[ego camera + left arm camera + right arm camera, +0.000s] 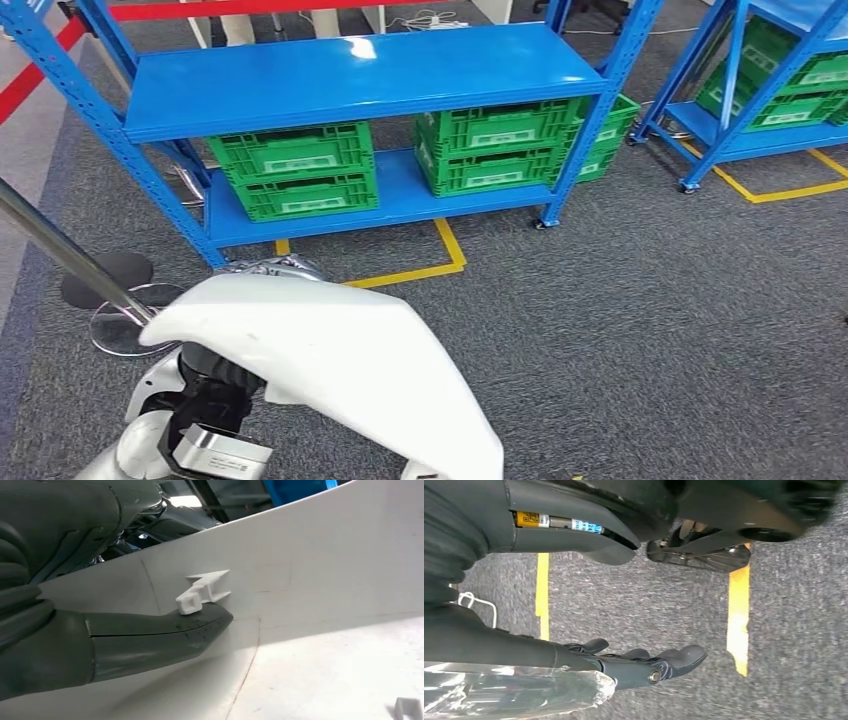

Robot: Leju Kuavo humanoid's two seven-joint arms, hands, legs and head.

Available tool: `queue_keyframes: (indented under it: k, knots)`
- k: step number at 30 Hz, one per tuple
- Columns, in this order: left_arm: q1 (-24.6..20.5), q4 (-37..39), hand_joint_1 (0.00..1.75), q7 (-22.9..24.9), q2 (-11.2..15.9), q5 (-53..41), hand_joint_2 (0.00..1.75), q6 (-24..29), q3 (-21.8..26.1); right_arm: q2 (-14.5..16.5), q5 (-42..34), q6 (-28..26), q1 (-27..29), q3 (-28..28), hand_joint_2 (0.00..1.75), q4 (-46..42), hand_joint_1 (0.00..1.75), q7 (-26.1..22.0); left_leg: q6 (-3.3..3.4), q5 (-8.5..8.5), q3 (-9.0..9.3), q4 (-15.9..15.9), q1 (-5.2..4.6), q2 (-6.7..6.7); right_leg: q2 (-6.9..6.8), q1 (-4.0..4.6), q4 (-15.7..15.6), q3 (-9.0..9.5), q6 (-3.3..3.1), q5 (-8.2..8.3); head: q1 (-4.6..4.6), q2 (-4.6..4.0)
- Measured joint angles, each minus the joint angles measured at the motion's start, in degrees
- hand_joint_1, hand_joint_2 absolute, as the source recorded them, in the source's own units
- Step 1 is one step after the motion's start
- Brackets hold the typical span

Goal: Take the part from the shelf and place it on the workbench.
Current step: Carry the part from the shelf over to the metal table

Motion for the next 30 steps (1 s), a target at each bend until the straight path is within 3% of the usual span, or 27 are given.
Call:
queue_keyframes:
  k: [1, 2, 4, 6, 7, 9, 10, 12, 14, 15, 16, 17, 19, 21, 23, 25, 27, 29, 30]
  knots:
    - [0.2, 0.0, 1.75, 0.0, 0.1, -0.1, 1.75, 0.0, 0.0, 0.0, 0.0, 0.0, 0.1, 0.0, 1.75, 0.0, 0.00, 0.0, 0.03, 0.00, -0.04, 0.0, -0.10, 0.60, -0.14, -0.01, 1.8, -0.74, 0.03, -0.34, 0.00, 0.00]
    - [0.3, 0.0, 1.75, 0.0, 0.2, -0.3, 1.75, 0.0, 0.1, 0.0, 0.0, 0.0, 0.2, 0.0, 1.75, 0.0, 0.00, 0.0, 0.06, -0.01, -0.06, 0.0, -0.18, 1.15, -0.28, -0.01, 1.4, -0.33, -0.02, 0.40, 0.01, 0.00]
    - [0.6, 0.0, 1.75, 0.0, 0.5, -0.4, 1.75, 0.0, 0.3, 0.0, -0.1, -0.1, 0.3, -0.1, 1.75, 0.0, 0.00, -0.1, 0.01, -0.05, 0.01, 0.0, -0.36, 2.10, -1.29, 0.05, -5.6, 3.72, -0.33, 3.91, 0.01, 0.00]
    - [0.9, 0.0, 1.75, 0.0, 0.8, -0.6, 1.75, 0.0, 0.8, -0.1, -0.1, -0.1, 0.3, -0.1, 1.75, 0.0, 0.00, -0.4, -0.29, -0.15, 0.00, 0.2, -0.74, 2.84, -3.02, 0.41, -12.8, 7.69, -0.82, 5.93, -0.03, 0.00]
    - [1.0, 0.0, 1.75, 0.0, 1.0, -0.7, 1.75, 0.0, 1.0, -0.1, -0.1, -0.1, 0.2, -0.2, 1.75, 0.0, 0.00, -0.5, -0.52, -0.16, -0.04, 0.2, -0.89, 3.24, -3.44, 0.59, -14.3, 8.52, -1.07, 6.11, -0.04, 0.00]
    - [1.3, 0.0, 1.75, 0.0, 1.5, -0.7, 1.75, 0.0, 1.7, -0.1, -0.2, -0.1, 0.4, -0.4, 1.75, 0.0, 0.00, -0.8, -1.00, -0.14, -0.07, 0.3, -0.94, 4.04, -2.77, 0.71, -14.7, 8.58, -1.64, 6.24, -0.11, 0.00]
    - [1.4, 0.0, 1.75, -0.1, 1.7, -0.7, 1.75, -0.1, 2.1, -0.1, -0.2, -0.1, 0.6, -0.4, 1.75, 0.1, 0.00, -0.8, -1.28, -0.38, -0.08, 0.5, -0.84, 3.97, -2.34, 0.66, -14.8, 8.54, -1.90, 6.42, -0.08, 0.00]
    - [1.7, 0.0, 1.75, -0.3, 2.2, -0.4, 1.75, -0.2, 2.9, -0.1, -0.3, 0.0, 0.7, -0.5, 1.75, 0.1, 0.00, -0.9, -1.93, -2.48, -1.06, 3.1, -0.56, 2.29, -1.43, 0.44, -15.0, 8.53, -2.51, 6.80, -0.19, 0.00]
    - [2.4, 0.0, 1.75, -0.5, 2.8, -0.1, 1.75, -0.2, 3.8, -0.1, -0.3, 0.0, 0.6, -0.5, 1.75, 0.1, 0.00, -1.0, -2.38, -6.29, -4.04, 10.0, -0.27, 0.28, -0.36, 0.38, -15.0, 8.38, -2.88, 7.00, -0.35, 0.00]
    - [2.8, 0.0, 1.75, -0.6, 3.0, -0.1, 1.75, -0.2, 4.1, -0.2, -0.4, 0.0, 0.6, -0.6, 1.75, 0.2, 0.00, -1.0, -2.47, -7.75, -5.70, 13.6, -0.19, -0.09, 0.26, 0.40, -15.0, 8.30, -2.99, 7.06, -0.35, 0.00]
    - [3.1, 0.0, 1.75, -0.6, 3.3, 0.0, 1.75, -0.3, 4.5, -0.2, -0.4, 0.0, 0.6, -0.6, 1.75, 0.2, 0.00, -1.0, -2.50, -8.20, -6.76, 15.8, -0.15, -0.25, 0.87, 0.42, -15.0, 8.23, -3.02, 7.10, -0.35, 0.00]
    - [3.4, 0.0, 1.75, -0.6, 3.4, 0.1, 1.75, -0.4, 4.8, -0.2, -0.5, 0.0, 0.7, -0.6, 1.75, 0.2, 0.00, -1.0, -2.47, -7.58, -6.95, 16.2, -0.13, -0.32, 1.50, 0.44, -14.9, 8.20, -3.03, 7.14, -0.34, 0.00]
    - [3.7, 0.0, 1.75, -0.6, 3.5, 0.3, 1.75, -0.6, 5.4, -0.2, -0.6, 0.0, 0.7, -0.7, 1.75, 0.3, 0.00, -1.1, -2.26, -3.74, -4.40, 11.0, -0.02, -0.99, 2.75, 0.42, -14.8, 8.23, -2.95, 7.19, -0.36, 0.00]
    - [3.9, 0.0, 1.75, -0.7, 3.7, 0.4, 1.75, -0.8, 5.9, -0.2, -0.7, 0.1, 0.6, -0.9, 1.75, 0.3, 0.00, -1.2, -1.99, -0.94, -1.05, 4.0, 0.21, -3.04, 3.95, 0.53, -14.5, 8.02, -2.63, 7.24, -0.35, 0.00]
    - [4.2, -0.1, 1.75, -0.7, 3.8, 0.4, 1.75, -1.1, 6.3, -0.2, -0.8, 0.1, 0.6, -1.0, 1.75, 0.4, 0.00, -1.3, -1.76, -0.67, 0.13, 1.1, 0.25, -4.12, 4.91, 0.48, -14.4, 7.45, -1.99, 7.47, -0.32, 0.00]
    - [4.5, -0.1, 1.75, -0.7, 3.8, 0.4, 1.75, -1.4, 6.7, -0.2, -0.9, 0.1, 0.8, -1.0, 1.75, 0.4, 0.00, -1.3, -1.27, -0.45, 0.15, 0.6, 0.21, -3.24, 5.43, 0.27, -14.4, 6.84, -1.26, 7.68, -0.30, 0.00]
    - [4.6, -0.2, 1.75, -0.8, 3.8, 0.3, 1.75, -1.6, 7.0, -0.2, -1.0, 0.1, 0.9, -1.1, 1.75, 0.4, 0.00, -1.4, -0.61, -0.07, 0.20, 0.1, 0.30, -2.12, 3.59, 0.38, -12.4, 5.52, -0.72, 6.25, -0.10, 0.00]
    - [5.0, -0.2, 1.75, -0.8, 3.7, 0.3, 1.75, -1.7, 7.1, -0.2, -1.0, 0.1, 0.7, -1.2, 1.75, 0.4, 0.00, -1.4, -0.25, 0.03, 0.12, 0.0, 0.20, -0.80, 0.86, 0.45, -5.9, 2.44, -0.35, 2.62, 0.14, 0.00]
    - [5.3, -0.2, 1.75, -0.8, 3.7, 0.3, 1.75, -1.7, 7.2, -0.2, -1.0, 0.1, 0.7, -1.2, 1.75, 0.4, 0.00, -1.4, -0.16, 0.00, 0.06, 0.0, 0.10, -0.09, 0.21, 0.39, -2.0, 0.65, -0.18, 0.88, 0.21, 0.00]
